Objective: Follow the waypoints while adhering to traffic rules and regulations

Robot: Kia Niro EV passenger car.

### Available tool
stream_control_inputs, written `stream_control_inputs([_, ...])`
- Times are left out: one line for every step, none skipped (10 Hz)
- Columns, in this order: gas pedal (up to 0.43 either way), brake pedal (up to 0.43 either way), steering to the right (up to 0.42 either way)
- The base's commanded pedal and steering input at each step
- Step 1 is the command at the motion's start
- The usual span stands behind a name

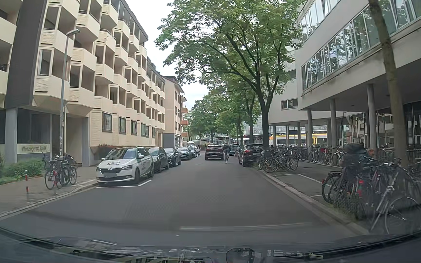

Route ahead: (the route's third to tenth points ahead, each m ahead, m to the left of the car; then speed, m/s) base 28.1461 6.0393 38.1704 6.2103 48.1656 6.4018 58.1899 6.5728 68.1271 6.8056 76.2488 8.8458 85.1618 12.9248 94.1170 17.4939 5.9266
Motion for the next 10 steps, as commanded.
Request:
stream_control_inputs([0.059,0.0,-0.004])
stream_control_inputs([0.059,0.0,-0.004])
stream_control_inputs([0.059,0.0,-0.004])
stream_control_inputs([0.059,0.0,-0.004])
stream_control_inputs([0.059,0.0,-0.004])
stream_control_inputs([0.047,0.0,-0.003])
stream_control_inputs([0.039,0.0,-0.003])
stream_control_inputs([0.028,0.0,-0.003])
stream_control_inputs([0.0,0.0,-0.003])
stream_control_inputs([0.0,0.0,-0.003])
